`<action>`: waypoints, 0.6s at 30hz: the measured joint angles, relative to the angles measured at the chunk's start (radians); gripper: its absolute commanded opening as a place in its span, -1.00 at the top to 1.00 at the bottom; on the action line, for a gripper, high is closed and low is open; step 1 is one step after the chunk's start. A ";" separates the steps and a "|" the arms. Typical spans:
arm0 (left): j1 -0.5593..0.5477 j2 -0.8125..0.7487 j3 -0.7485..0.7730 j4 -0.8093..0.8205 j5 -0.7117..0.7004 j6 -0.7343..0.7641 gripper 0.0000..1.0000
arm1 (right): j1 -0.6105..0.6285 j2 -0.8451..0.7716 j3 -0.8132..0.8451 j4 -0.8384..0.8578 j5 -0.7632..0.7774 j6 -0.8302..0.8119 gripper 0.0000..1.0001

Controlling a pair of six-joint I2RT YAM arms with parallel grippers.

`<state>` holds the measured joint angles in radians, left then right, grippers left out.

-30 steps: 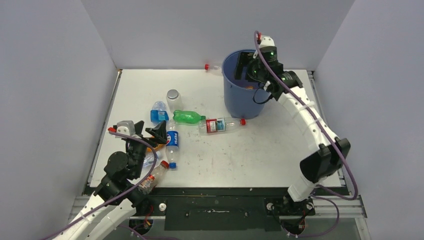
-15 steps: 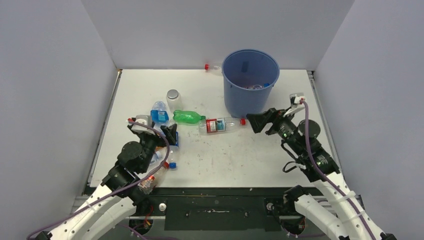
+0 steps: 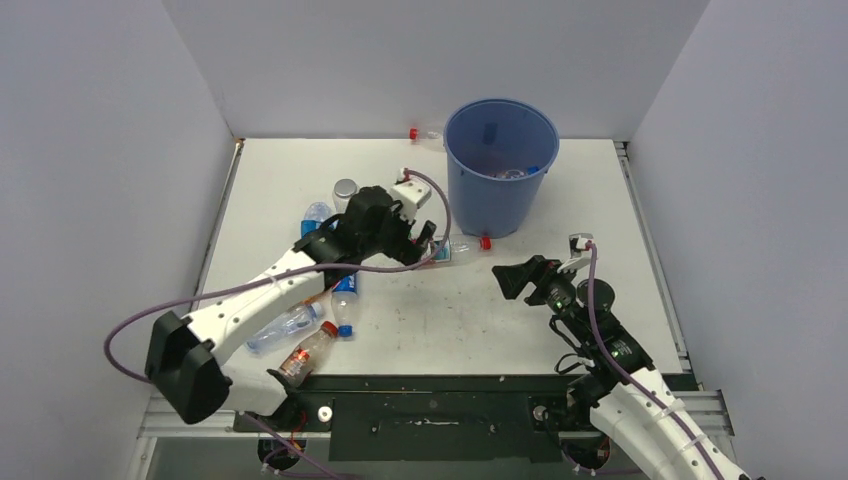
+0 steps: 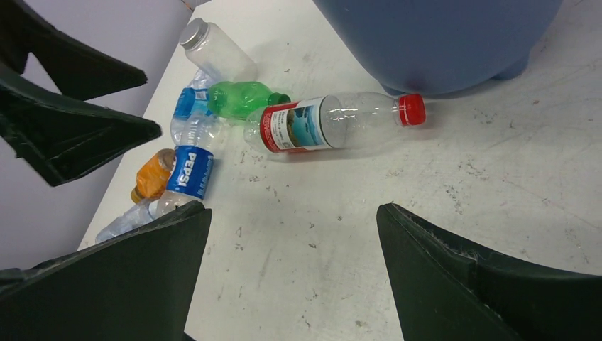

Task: Put the plastic bottles in the bin
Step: Pick up the plastic bottle at the center of the board.

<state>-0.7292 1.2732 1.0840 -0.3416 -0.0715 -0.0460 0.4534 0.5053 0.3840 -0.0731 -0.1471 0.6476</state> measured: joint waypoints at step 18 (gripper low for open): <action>-0.048 0.341 0.082 0.018 0.115 0.506 -0.93 | 0.000 -0.121 -0.061 -0.086 0.009 0.015 -0.79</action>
<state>-0.7769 1.6138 1.1660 -0.3241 0.0437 0.4603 0.4534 0.3843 0.3225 -0.1589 -0.1379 0.6624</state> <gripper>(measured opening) 0.962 0.897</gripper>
